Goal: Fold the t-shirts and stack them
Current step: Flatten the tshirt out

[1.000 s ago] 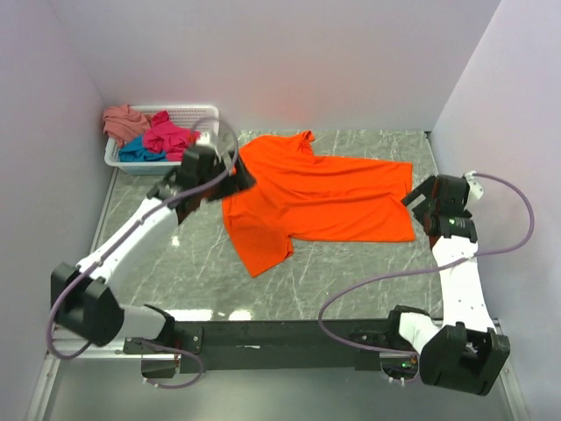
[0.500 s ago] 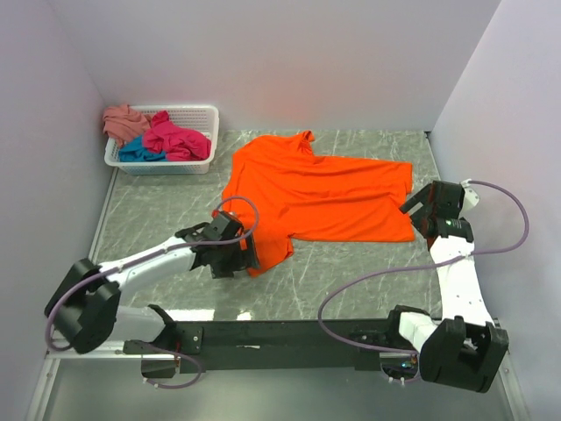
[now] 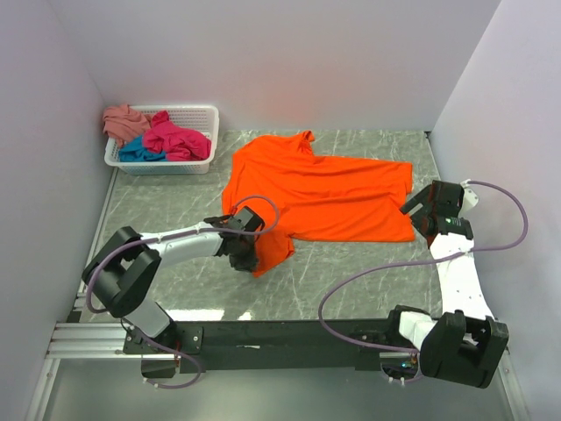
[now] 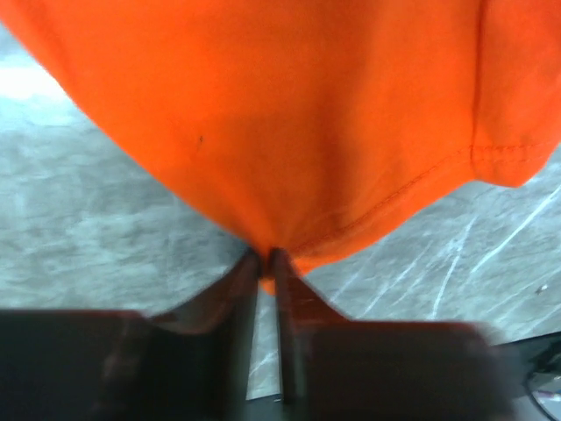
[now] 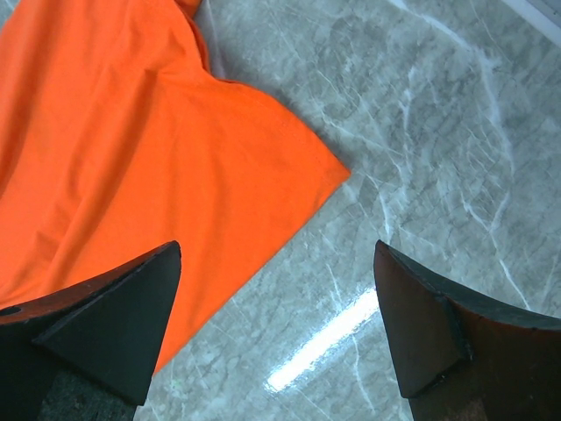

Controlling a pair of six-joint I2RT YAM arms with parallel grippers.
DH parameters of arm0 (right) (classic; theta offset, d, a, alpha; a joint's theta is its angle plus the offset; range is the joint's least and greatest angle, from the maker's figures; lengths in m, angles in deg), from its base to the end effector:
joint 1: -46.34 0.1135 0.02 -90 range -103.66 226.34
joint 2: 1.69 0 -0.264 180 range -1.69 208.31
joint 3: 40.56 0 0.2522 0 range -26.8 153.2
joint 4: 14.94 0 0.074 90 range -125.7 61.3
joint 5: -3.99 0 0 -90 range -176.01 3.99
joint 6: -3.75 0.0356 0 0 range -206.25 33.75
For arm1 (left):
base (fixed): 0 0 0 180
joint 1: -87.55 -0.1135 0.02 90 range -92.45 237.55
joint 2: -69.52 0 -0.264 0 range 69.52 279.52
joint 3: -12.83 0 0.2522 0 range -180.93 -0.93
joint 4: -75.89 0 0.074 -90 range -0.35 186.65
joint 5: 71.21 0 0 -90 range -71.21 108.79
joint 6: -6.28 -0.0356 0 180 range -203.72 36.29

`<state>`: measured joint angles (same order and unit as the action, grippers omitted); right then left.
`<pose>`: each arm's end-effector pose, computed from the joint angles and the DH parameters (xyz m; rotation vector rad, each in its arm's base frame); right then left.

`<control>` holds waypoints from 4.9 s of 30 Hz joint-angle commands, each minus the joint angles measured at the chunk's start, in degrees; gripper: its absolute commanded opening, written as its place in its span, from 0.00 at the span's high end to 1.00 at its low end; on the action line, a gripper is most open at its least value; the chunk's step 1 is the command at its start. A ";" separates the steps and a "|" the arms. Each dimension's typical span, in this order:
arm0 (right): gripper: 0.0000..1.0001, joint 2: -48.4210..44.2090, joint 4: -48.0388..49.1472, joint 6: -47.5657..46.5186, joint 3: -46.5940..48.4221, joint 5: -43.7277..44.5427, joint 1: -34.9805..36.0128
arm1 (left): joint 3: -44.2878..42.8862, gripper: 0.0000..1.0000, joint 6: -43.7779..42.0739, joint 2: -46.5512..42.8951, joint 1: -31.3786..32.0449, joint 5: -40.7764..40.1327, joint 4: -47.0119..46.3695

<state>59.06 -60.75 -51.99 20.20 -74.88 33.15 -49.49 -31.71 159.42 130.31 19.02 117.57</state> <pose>0.2118 -0.0567 0.2658 1.0305 2.1137 -0.0506 0.2069 -0.1915 0.1582 -0.2307 2.8644 -0.3909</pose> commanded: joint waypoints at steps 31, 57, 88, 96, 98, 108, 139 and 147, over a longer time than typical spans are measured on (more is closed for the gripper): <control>0.26 10.52 -2.32 2.30 -7.98 -7.01 -0.96 | 2.50 0.99 -0.15 -8.96 -7.26 -8.94 7.68; 0.92 13.52 7.98 -0.25 -7.45 -7.27 -0.96 | -2.50 0.99 -3.67 -14.32 -9.36 -5.77 5.48; 1.00 7.75 6.22 -2.18 -3.78 -12.89 -1.05 | -7.50 0.99 -3.32 -15.73 -10.33 -6.98 5.21; 1.00 -8.36 -4.74 -3.94 9.93 -9.74 -1.05 | -26.13 0.99 -4.02 -22.75 -10.24 -18.75 7.49; 1.00 -10.30 -7.57 -4.64 16.78 -7.89 -1.05 | -32.27 0.99 -3.67 -24.94 -10.24 -22.80 9.43; 1.00 -15.40 -18.91 -4.64 48.40 -4.90 -1.05 | -48.46 0.99 -14.38 -34.45 -10.24 -22.47 0.30; 1.00 -1.10 9.18 -11.14 11.63 -3.66 -1.66 | -49.59 0.99 -33.20 11.97 -18.94 -13.44 -19.04; 1.00 28.87 15.36 -14.22 23.11 -6.04 -2.19 | -82.75 1.00 -34.08 44.37 -19.21 -8.49 -7.79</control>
<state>82.14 -51.36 -63.71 35.31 -81.08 31.57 -124.11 -64.58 203.05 110.88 7.37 108.92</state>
